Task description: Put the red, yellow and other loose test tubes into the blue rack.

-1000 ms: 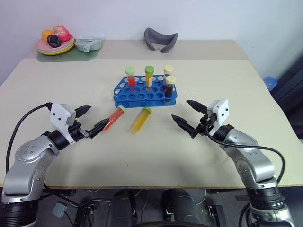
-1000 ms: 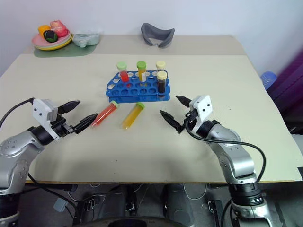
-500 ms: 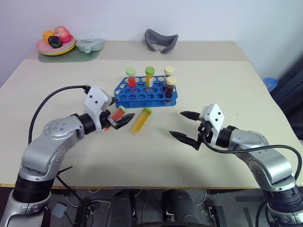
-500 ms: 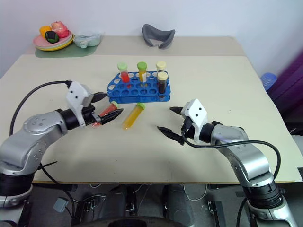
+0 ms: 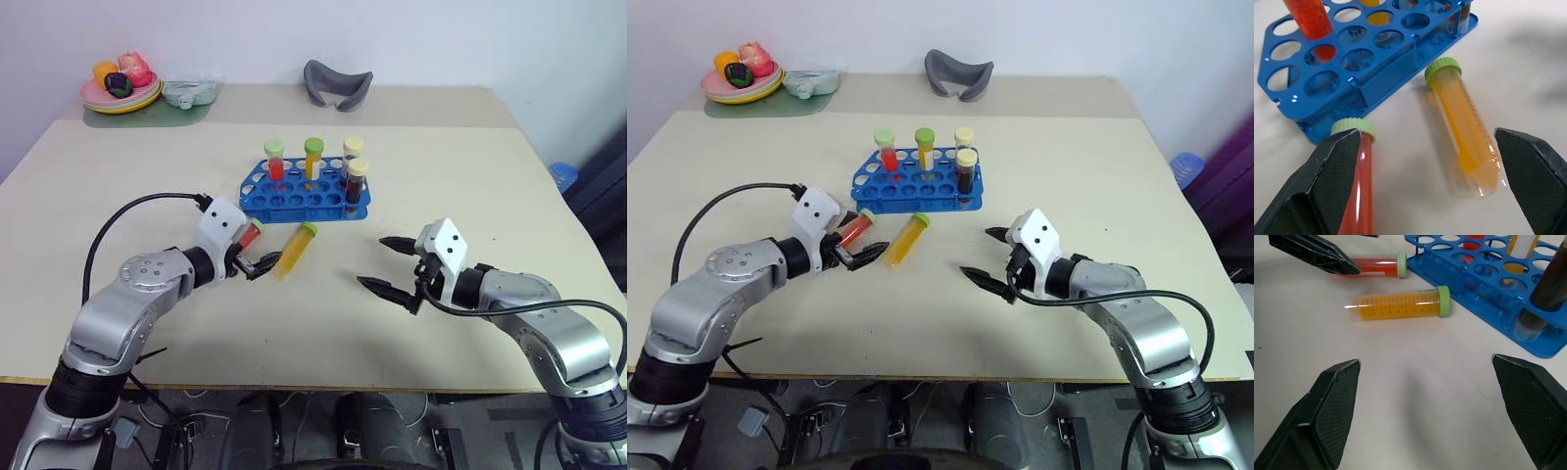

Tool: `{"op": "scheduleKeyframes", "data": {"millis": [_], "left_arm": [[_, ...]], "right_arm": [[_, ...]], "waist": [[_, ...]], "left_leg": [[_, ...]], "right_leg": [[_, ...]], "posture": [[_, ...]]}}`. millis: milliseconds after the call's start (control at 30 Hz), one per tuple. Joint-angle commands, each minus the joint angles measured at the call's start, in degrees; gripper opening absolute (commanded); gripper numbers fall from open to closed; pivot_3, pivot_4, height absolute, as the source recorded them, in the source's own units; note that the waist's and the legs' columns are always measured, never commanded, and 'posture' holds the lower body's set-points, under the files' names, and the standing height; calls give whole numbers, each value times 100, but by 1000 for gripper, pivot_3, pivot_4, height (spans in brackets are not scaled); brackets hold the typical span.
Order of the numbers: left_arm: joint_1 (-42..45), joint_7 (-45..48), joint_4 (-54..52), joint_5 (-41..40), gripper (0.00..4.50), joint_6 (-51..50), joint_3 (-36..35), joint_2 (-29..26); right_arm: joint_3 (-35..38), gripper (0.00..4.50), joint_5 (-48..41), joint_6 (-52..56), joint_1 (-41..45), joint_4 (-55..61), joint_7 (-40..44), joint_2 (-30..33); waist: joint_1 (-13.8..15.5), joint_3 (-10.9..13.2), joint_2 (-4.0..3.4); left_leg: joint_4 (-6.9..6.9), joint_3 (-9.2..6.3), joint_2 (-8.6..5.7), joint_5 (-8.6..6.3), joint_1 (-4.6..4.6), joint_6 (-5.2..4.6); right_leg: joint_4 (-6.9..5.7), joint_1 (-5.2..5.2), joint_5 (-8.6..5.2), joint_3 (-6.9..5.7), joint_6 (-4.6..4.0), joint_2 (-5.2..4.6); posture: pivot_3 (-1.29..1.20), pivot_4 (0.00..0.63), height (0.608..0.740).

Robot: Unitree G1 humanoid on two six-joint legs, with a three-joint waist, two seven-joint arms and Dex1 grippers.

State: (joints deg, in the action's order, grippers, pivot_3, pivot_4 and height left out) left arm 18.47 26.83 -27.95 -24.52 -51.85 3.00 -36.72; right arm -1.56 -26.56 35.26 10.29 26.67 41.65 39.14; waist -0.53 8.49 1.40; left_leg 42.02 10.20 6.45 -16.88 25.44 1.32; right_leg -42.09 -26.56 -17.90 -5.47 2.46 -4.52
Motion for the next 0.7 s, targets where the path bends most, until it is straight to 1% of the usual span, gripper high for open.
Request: {"op": "scheduleKeyframes", "data": {"millis": [33,133,200,267,333,367,467,567,700], "left_arm": [[126,-92,-296,-77,4500,-289,-115,42],[427,-327,-282,-88,4500,-902,-8,179],[946,-595,-211,-158,4500,-1853,122,428],[1631,-800,-116,-50,4500,-2759,556,528],[2127,-978,16,14,4500,-3481,768,706],[2358,-1102,156,32,4500,-3786,813,905],[2779,-1482,669,-49,4500,-4065,908,1379],[3094,-1946,1165,-98,4500,-4065,1196,1594],[3500,-2445,1714,-98,4500,-4065,1659,1732]], "right_arm": [[115,4374,-13,-69,61,191,56,56],[102,4374,9,-88,82,176,64,36],[88,4374,21,-99,72,186,76,26],[76,4374,28,-111,54,202,109,36],[82,4374,29,-115,39,216,141,57],[103,4374,25,-107,38,226,184,103],[224,4374,-80,80,31,281,366,346],[497,4374,-341,417,-37,408,571,727],[873,4374,-650,619,-53,450,632,901]], "waist": [[-1,0,0],[5,1,2],[31,4,7],[83,10,17],[105,9,17],[112,9,17],[120,9,17],[117,11,19],[122,12,21]], "left_leg": [[0,0,0,0,0,0],[0,-4,-1,0,0,0],[2,-8,-4,0,0,0],[7,-14,-8,0,0,-1],[9,-17,-14,-1,0,-3],[8,-18,-16,-2,0,-4],[9,-21,-18,-2,1,-4],[9,-23,-18,-2,1,-4],[10,-27,-18,-1,1,-4]], "right_leg": [[0,0,0,0,0,0],[0,1,0,0,0,0],[0,4,-1,-1,2,0],[0,9,-2,-2,4,-1],[0,11,-2,-3,6,-3],[0,12,-4,-3,8,-5],[-1,12,-5,-3,10,-6],[-1,13,-5,-3,10,-7],[-1,14,-5,-3,10,-7]], "posture": [[0,150,680],[0,150,680],[0,150,680],[0,150,680],[0,150,680],[0,150,680],[0,150,680],[0,150,680],[0,150,680]]}}
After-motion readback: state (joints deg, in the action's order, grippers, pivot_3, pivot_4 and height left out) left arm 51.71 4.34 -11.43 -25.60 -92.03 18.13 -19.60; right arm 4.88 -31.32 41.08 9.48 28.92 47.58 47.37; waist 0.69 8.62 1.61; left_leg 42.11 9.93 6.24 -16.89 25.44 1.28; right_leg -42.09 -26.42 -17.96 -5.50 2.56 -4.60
